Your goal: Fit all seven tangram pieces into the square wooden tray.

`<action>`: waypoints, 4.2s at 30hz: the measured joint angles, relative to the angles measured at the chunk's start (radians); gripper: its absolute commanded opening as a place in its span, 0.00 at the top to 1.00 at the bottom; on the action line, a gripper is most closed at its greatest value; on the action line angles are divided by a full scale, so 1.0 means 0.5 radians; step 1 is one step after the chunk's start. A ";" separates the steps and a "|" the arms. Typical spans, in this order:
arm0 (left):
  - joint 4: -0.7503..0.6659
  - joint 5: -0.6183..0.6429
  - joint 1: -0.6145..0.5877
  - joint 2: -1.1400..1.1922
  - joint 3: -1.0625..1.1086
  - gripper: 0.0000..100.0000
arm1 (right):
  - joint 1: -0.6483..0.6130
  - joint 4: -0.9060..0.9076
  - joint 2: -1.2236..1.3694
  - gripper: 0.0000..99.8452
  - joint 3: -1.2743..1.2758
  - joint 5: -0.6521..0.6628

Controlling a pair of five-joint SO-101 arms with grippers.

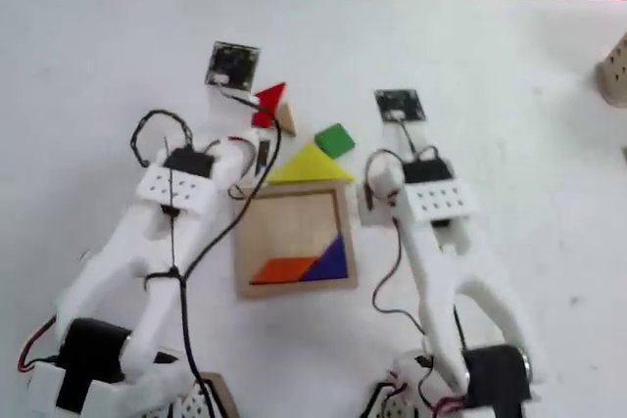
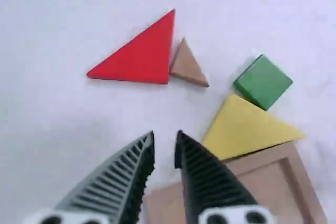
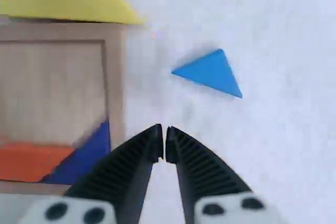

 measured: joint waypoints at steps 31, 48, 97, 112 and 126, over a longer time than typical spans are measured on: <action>-0.206 0.046 0.187 0.884 -0.730 0.83 | 0.433 -0.025 -0.196 0.98 0.439 0.528; -0.267 -0.021 0.071 1.298 -1.000 0.84 | 0.411 -0.025 -0.199 0.98 0.466 0.577; 0.743 -0.485 -0.138 2.381 -2.796 0.86 | 0.396 -0.025 -0.199 0.98 0.503 0.598; 0.865 0.249 -0.236 2.449 -3.290 0.96 | 0.396 -0.025 -0.199 0.98 0.503 0.598; 0.448 0.304 -0.239 2.526 -2.983 0.96 | 0.396 -0.025 -0.199 0.98 0.503 0.598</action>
